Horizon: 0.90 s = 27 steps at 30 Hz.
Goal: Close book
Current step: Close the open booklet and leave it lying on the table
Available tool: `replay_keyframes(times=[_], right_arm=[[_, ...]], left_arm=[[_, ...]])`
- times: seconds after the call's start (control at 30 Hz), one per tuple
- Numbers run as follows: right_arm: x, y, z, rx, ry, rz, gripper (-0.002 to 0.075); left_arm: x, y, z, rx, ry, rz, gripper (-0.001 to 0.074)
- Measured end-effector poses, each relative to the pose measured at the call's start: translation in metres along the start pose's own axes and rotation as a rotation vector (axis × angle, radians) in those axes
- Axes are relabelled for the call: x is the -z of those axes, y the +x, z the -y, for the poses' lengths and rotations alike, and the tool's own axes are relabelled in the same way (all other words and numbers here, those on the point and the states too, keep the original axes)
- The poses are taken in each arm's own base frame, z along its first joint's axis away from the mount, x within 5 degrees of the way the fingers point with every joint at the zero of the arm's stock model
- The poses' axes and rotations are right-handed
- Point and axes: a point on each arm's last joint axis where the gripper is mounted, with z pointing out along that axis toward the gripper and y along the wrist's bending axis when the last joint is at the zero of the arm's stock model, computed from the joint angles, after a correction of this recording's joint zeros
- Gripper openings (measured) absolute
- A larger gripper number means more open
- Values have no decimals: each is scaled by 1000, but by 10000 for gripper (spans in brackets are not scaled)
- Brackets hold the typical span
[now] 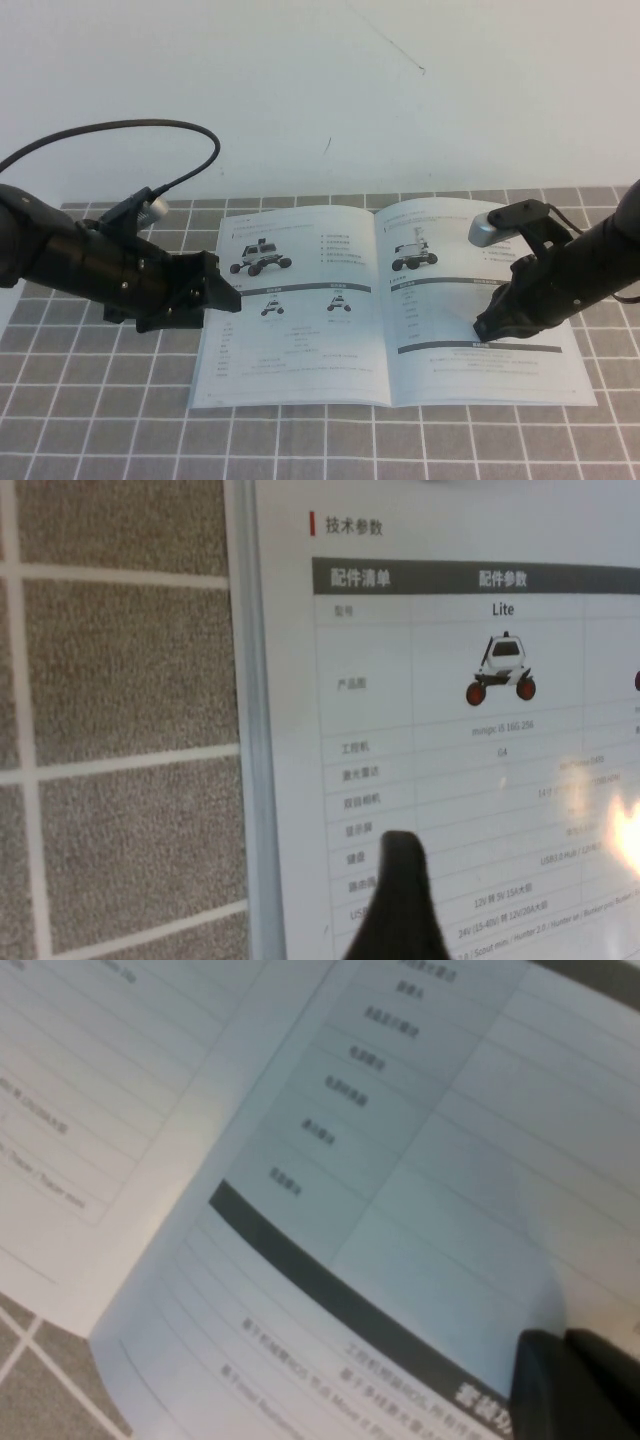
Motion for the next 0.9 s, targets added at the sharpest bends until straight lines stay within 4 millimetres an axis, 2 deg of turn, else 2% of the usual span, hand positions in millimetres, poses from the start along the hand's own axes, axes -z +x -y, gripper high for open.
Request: replay_keyframes(times=[0.07,0.2,0.43,0.73,0.9], right_arm=[[-7,3,2,-8,-4,-16,-3],[-18,7,6,-24,-11,-44,-3],[-19,6,7,-24,-13,-47,-3],[-18,6,6,-45,-15,-44,-3],[-6,-11,2,-51,-34,21,-3]], left_arm=[[0,0,0,0,0,0,502],[-1,0,-1,-9,-10,-5,540],[-1,0,-5,-23,-33,-4,550],[10,-6,-22,23,-49,22,552],[12,-6,-25,30,-49,23,552]])
